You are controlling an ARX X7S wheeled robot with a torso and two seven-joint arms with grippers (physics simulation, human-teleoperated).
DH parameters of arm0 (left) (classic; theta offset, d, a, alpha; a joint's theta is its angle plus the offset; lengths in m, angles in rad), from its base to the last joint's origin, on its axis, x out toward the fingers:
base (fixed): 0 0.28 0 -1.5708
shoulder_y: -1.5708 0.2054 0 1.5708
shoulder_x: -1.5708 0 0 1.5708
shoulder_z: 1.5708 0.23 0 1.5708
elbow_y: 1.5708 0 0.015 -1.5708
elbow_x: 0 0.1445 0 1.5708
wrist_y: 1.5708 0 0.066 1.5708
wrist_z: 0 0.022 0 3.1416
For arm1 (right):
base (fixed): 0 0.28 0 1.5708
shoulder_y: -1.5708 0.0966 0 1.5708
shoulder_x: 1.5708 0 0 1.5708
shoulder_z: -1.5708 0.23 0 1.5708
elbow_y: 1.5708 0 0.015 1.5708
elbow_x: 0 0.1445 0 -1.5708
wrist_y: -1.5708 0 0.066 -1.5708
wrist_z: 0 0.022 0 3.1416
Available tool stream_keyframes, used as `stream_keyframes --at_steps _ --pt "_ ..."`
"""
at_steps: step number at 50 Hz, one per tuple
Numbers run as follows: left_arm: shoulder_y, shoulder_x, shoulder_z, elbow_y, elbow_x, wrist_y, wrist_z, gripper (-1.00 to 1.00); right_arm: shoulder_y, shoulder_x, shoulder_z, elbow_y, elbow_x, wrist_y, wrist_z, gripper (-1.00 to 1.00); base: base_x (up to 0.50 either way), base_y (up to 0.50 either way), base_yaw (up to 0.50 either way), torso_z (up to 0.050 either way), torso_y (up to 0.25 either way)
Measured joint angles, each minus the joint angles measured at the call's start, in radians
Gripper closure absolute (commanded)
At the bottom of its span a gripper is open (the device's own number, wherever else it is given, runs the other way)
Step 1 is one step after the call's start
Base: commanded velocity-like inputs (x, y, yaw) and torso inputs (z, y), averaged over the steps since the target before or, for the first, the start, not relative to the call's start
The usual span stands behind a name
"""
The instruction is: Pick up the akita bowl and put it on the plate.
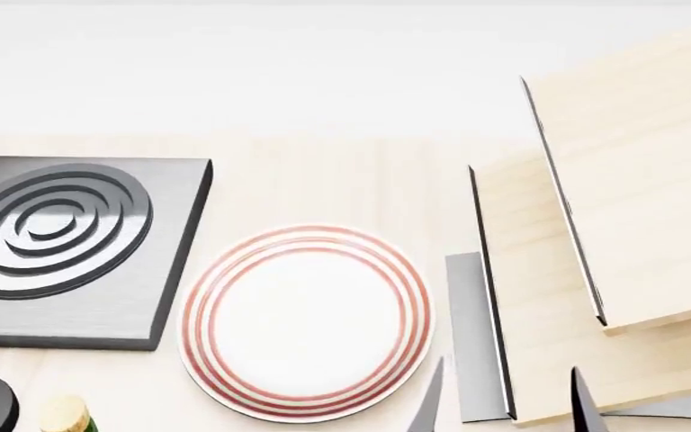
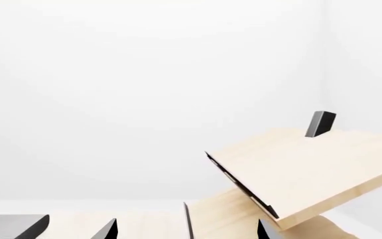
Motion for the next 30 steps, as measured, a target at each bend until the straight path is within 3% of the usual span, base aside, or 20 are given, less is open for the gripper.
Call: stream_keyframes --at_steps 15,30 --pt "-0.052 -0.120 -0.127 0.076 -0.123 -0.256 0.078 -1.00 0.011 0.003 -0.015 -0.001 -0.004 0.012 0.003 -1.00 0.00 0.00 0.00 0.000 0.000" --pt "-0.084 -0.177 -0.148 0.076 -0.175 -0.368 0.109 -1.00 0.016 0.006 -0.029 0.011 -0.009 0.010 0.006 -1.00 0.00 0.00 0.00 0.000 0.000"
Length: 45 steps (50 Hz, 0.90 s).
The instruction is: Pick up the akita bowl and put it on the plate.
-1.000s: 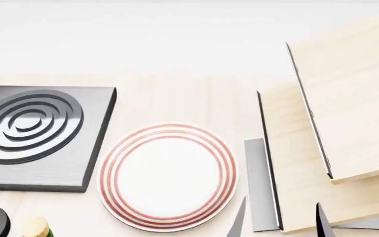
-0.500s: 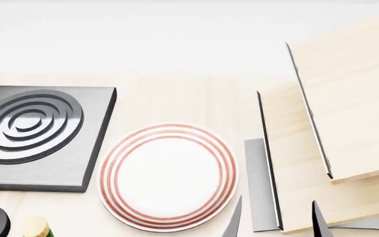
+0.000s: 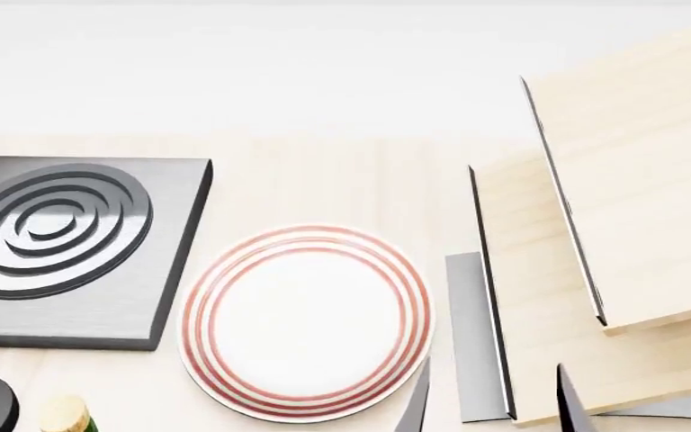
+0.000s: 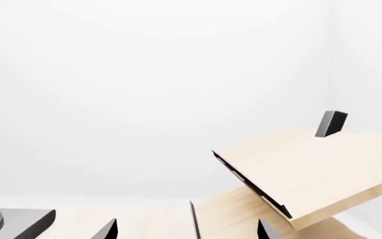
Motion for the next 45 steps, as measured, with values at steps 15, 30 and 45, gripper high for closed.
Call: stream_keyframes --at_steps 15,30,45 --pt "-0.067 -0.088 0.020 -0.011 -0.095 -0.146 0.063 -1.00 0.001 0.004 -0.009 0.014 0.000 -0.013 0.003 -1.00 0.00 0.00 0.00 0.000 0.000" --pt "-0.169 -0.189 0.051 -0.089 -0.200 -0.292 0.128 -1.00 0.001 0.009 -0.014 0.020 0.002 -0.021 0.008 -1.00 0.00 0.00 0.00 0.000 0.000" --pt "-0.260 -0.281 0.114 -0.236 -0.248 -0.407 0.163 -1.00 0.002 0.013 -0.020 0.027 -0.001 -0.028 0.014 -1.00 0.00 0.00 0.00 0.000 0.000"
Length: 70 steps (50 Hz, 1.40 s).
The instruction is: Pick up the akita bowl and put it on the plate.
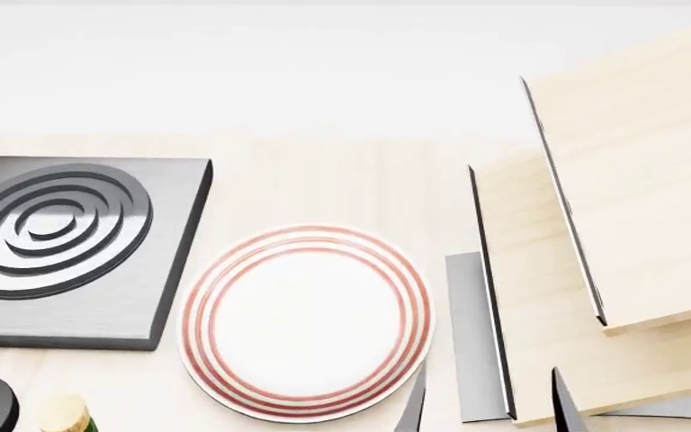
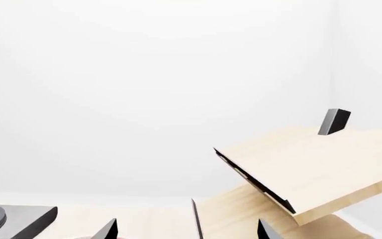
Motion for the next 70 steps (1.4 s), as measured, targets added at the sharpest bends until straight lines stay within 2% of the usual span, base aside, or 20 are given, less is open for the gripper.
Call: stream_keyframes --at_steps 17,31,49,70 --pt "-0.004 -0.074 -0.001 -0.061 -0.050 -0.121 0.058 -1.00 0.004 0.001 -0.005 0.012 0.004 -0.005 0.007 -1.00 0.00 0.00 0.00 0.000 0.000" --pt "0.112 -0.099 -0.136 -0.008 -0.138 -0.216 0.214 -1.00 0.011 0.004 -0.008 0.015 0.010 -0.001 0.011 -1.00 0.00 0.00 0.00 0.000 0.000" --pt "0.196 -0.076 -0.263 0.002 -0.215 -0.292 0.340 -1.00 0.018 0.006 -0.011 0.031 0.017 -0.002 0.016 -1.00 0.00 0.00 0.00 0.000 0.000" --pt "0.341 -0.002 -0.360 -0.045 -0.185 -0.232 0.435 -1.00 0.026 0.004 -0.021 0.061 0.021 -0.011 0.022 -1.00 0.00 0.00 0.00 0.000 0.000"
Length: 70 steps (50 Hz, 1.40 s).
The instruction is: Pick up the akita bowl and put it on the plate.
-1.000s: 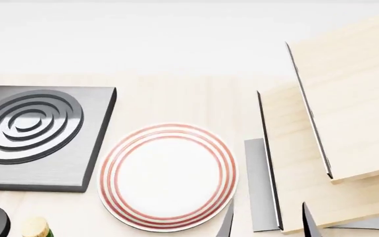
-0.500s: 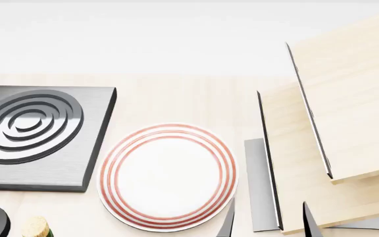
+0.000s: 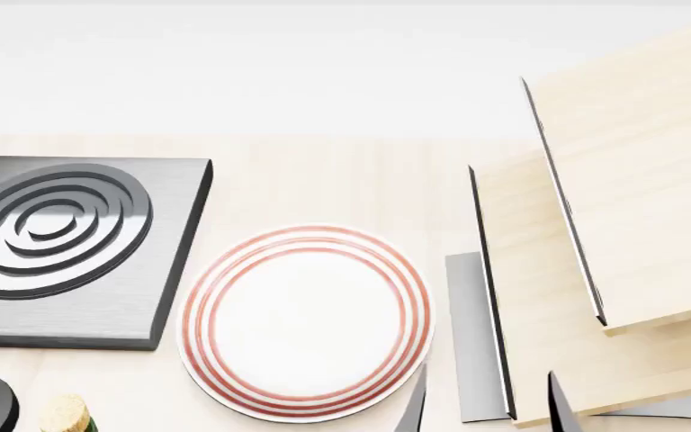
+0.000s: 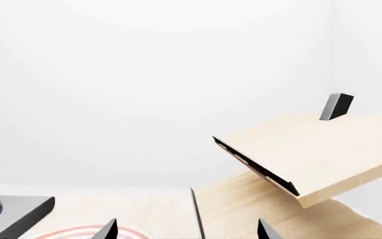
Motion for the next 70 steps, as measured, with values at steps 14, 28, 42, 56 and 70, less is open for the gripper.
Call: stream_keyframes --at_steps 14,28,42,56,70 --pt "0.061 0.033 -0.055 0.009 0.006 -0.007 0.025 -1.00 0.004 0.001 -0.006 0.011 0.003 -0.003 0.003 -1.00 0.00 0.00 0.00 0.000 0.000" --pt "0.105 0.057 -0.101 0.018 0.004 -0.015 0.050 -1.00 0.008 0.005 -0.009 0.007 0.004 0.004 0.008 -1.00 0.00 0.00 0.00 0.000 0.000" --pt "0.147 0.084 -0.074 -0.020 0.017 0.012 0.067 -1.00 0.011 0.006 -0.016 0.016 0.003 0.002 0.012 -1.00 0.00 0.00 0.00 0.000 0.000" --pt "0.185 0.067 -0.067 -0.043 0.016 -0.034 0.074 -1.00 0.016 0.003 -0.026 0.036 0.006 -0.007 0.012 -1.00 0.00 0.00 0.00 0.000 0.000" --pt "0.213 0.072 -0.071 -0.071 0.029 -0.013 0.088 -1.00 0.020 0.004 -0.032 0.045 0.009 -0.008 0.015 -1.00 0.00 0.00 0.00 0.000 0.000"
